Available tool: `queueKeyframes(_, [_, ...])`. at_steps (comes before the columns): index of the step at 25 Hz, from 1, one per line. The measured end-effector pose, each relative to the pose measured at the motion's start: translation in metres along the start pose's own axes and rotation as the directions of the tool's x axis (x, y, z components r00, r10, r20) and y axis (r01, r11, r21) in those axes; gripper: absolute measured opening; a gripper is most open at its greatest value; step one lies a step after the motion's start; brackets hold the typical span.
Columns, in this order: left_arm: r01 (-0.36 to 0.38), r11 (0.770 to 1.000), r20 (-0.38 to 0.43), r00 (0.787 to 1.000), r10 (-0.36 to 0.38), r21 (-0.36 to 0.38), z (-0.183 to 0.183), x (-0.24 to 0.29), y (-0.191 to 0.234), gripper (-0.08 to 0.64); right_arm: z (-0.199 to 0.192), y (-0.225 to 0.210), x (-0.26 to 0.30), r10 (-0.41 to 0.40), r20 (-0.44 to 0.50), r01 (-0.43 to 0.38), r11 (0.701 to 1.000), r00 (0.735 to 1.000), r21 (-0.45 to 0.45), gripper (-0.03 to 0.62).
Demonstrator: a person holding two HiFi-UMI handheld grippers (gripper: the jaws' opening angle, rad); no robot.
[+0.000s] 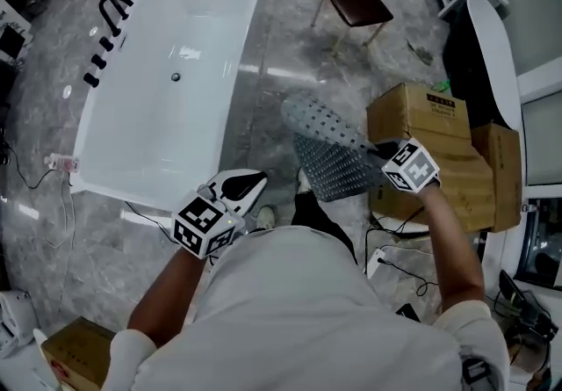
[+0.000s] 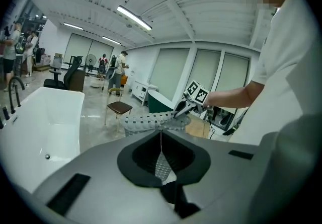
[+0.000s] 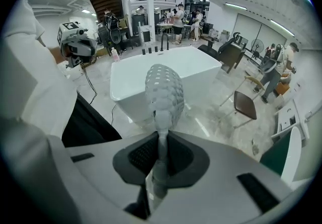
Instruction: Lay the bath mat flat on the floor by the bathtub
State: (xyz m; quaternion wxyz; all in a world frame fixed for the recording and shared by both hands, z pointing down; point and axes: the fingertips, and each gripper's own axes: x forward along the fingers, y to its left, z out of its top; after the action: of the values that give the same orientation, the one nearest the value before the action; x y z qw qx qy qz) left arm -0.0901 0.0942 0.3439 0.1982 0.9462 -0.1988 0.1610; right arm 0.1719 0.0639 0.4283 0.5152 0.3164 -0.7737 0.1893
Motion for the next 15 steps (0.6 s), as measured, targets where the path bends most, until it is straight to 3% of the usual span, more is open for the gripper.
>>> queueKeyframes(8, [-0.112, 0.993, 0.011, 0.994, 0.113, -0.046, 0.035, 0.035, 0.067, 0.018, 0.068, -0.107, 0.050, 0.037, 0.031, -0.034, 0.996, 0.999, -0.078, 0.040])
queueKeyframes(15, [-0.183, 0.978, -0.003, 0.983, 0.184, -0.099, 0.083, 0.101, 0.125, 0.018, 0.123, -0.212, 0.096, 0.092, 0.014, -0.087, 0.978, 0.996, -0.187, 0.039])
